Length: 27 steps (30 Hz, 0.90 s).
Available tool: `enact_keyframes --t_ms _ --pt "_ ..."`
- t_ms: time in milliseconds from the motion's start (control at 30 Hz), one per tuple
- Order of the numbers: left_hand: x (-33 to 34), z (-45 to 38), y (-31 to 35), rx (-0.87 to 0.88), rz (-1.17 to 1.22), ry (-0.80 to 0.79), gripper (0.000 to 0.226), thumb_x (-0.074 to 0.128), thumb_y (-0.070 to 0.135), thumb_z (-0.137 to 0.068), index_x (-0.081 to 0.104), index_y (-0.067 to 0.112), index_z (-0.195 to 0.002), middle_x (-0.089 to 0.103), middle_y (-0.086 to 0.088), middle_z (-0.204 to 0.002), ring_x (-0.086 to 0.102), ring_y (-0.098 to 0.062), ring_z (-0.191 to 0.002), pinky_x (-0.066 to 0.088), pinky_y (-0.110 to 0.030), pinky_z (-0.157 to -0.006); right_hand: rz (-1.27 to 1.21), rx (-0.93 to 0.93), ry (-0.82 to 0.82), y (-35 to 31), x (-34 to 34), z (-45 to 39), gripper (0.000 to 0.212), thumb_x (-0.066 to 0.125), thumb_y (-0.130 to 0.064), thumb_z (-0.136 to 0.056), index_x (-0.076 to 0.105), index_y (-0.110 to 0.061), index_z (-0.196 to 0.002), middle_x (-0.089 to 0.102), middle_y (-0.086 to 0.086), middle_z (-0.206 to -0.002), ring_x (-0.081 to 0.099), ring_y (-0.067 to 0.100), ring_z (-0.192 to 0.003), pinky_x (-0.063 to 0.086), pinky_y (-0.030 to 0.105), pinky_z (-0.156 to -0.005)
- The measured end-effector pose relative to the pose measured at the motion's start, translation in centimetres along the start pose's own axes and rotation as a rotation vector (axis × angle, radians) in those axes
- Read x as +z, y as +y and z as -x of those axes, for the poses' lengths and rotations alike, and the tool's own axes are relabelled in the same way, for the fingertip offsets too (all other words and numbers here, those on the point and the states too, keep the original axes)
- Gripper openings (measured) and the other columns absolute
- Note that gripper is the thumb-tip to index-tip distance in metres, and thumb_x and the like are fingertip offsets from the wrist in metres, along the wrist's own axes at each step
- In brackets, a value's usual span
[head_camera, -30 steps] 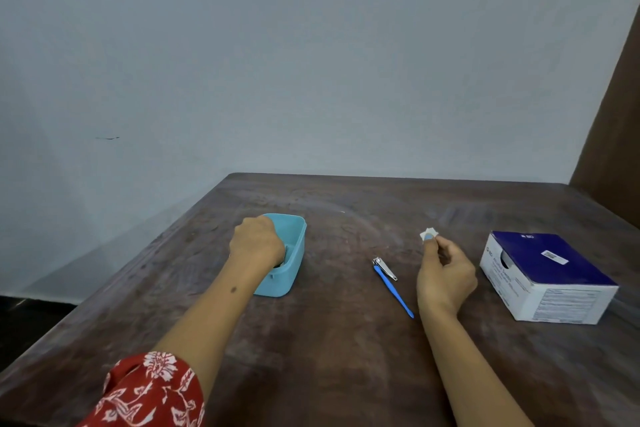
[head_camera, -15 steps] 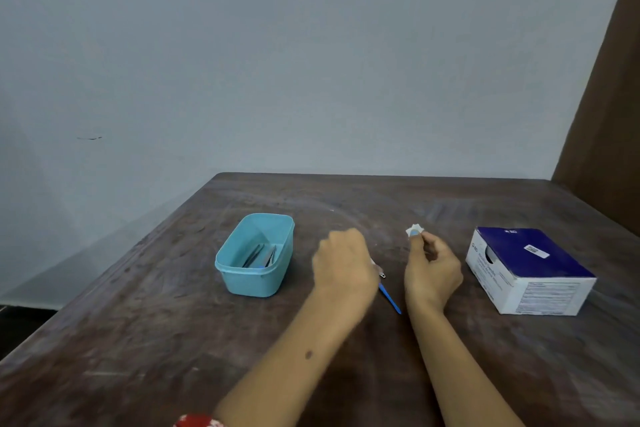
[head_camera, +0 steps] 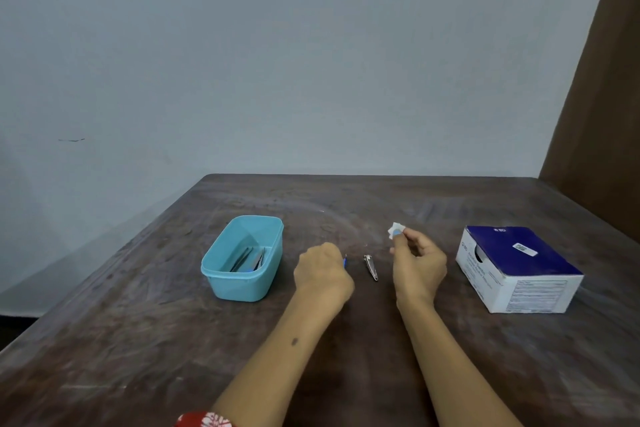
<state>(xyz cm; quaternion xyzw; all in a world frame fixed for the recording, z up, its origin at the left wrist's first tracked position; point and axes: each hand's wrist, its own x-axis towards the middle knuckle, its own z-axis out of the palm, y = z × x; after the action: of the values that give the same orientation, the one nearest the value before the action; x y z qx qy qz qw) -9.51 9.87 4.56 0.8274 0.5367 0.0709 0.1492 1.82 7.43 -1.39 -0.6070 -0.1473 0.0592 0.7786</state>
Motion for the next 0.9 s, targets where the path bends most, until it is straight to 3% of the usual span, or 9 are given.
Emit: enact_keyframes --t_ms 67,100,167,233,333,467,567,767,900 --pt "0.1 -0.3 -1.1 0.046 0.073 0.005 0.015 0.063 0.021 -0.083 0.056 0.008 -0.081 0.063 -0.011 -0.092 0.060 -0.027 -0.095 0.046 -0.032 -0.071 -0.003 0.008 -0.007 0.0 0.2 -0.3 0.014 0.064 -0.006 -0.082 0.071 -0.018 -0.083 0.068 -0.006 -0.071 0.067 0.021 -0.069 0.051 0.028 -0.070" --pt "0.4 -0.7 -1.6 0.072 0.132 0.026 0.020 0.062 0.022 -0.082 0.055 0.006 -0.071 0.062 -0.010 -0.078 0.061 -0.027 -0.086 0.046 -0.033 -0.067 -0.010 0.004 -0.011 -0.1 0.3 -0.4 0.020 0.062 -0.004 -0.082 0.070 -0.022 -0.085 0.068 -0.006 -0.070 0.066 0.019 -0.066 0.051 0.026 -0.069" --pt "1.2 -1.5 -2.6 0.130 0.282 0.100 0.025 0.060 0.022 -0.082 0.060 0.003 -0.065 0.064 -0.008 -0.066 0.063 -0.023 -0.074 0.050 -0.033 -0.066 -0.023 -0.014 -0.032 -0.1 0.5 -0.5 0.033 0.058 0.000 -0.081 0.067 -0.031 -0.090 0.068 -0.004 -0.065 0.063 0.013 -0.059 0.052 0.025 -0.067" --pt "1.9 -1.9 -3.1 0.194 0.454 0.167 0.018 0.060 0.022 -0.084 0.061 0.012 -0.069 0.065 0.000 -0.067 0.063 -0.015 -0.070 0.049 -0.028 -0.065 -0.028 -0.014 -0.069 -0.1 0.9 -0.7 0.037 0.053 0.004 -0.081 0.066 -0.029 -0.094 0.066 0.001 -0.064 0.060 0.008 -0.052 0.053 0.024 -0.060" --pt "3.2 -2.5 -3.2 0.308 0.633 0.226 0.010 0.061 0.021 -0.087 0.058 0.021 -0.077 0.060 0.011 -0.067 0.060 -0.007 -0.065 0.048 -0.022 -0.063 -0.063 0.021 -0.114 -0.1 1.9 -1.1 0.028 0.052 0.007 -0.083 0.070 -0.013 -0.089 0.063 0.006 -0.065 0.058 0.012 -0.052 0.049 0.021 -0.046" --pt "4.4 -2.8 -3.1 0.348 0.815 0.257 0.007 0.059 0.020 -0.089 0.058 0.022 -0.082 0.064 0.008 -0.070 0.064 -0.009 -0.067 0.058 -0.033 -0.066 -0.100 0.064 -0.108 -0.3 2.2 -0.8 0.016 0.062 -0.003 -0.084 0.068 -0.014 -0.075 0.064 0.005 -0.066 0.056 0.013 -0.053 0.050 0.023 -0.046" --pt "4.6 -2.7 -3.2 0.342 0.951 0.253 0.007 0.059 0.015 -0.089 0.058 0.017 -0.083 0.064 0.007 -0.071 0.063 -0.003 -0.062 0.059 -0.029 -0.061 -0.087 0.045 -0.112 -0.4 2.1 -0.4 0.011 0.067 -0.009 -0.083 0.066 -0.015 -0.074 0.065 0.006 -0.067 0.056 0.008 -0.048 0.050 0.025 -0.047" --pt "4.6 -2.8 -3.7 0.332 0.963 0.331 0.005 0.062 0.013 -0.087 0.061 0.017 -0.083 0.064 0.008 -0.074 0.063 -0.002 -0.066 0.059 -0.032 -0.062 -0.028 0.002 -0.152 -0.8 2.0 0.7 0.017 0.062 -0.002 -0.079 0.065 -0.015 -0.069 0.065 0.003 -0.062 0.058 0.007 -0.046 0.053 0.031 -0.056" --pt "4.9 -2.8 -3.6 0.322 0.930 0.326 0.010 0.065 0.012 -0.082 0.061 0.021 -0.083 0.064 0.010 -0.073 0.064 -0.005 -0.068 0.058 -0.032 -0.067 -0.019 -0.007 -0.161 -1.0 1.9 1.2 0.019 0.065 0.000 -0.078 0.065 -0.016 -0.069 0.066 0.005 -0.062 0.058 0.009 -0.048 0.050 0.026 -0.051"
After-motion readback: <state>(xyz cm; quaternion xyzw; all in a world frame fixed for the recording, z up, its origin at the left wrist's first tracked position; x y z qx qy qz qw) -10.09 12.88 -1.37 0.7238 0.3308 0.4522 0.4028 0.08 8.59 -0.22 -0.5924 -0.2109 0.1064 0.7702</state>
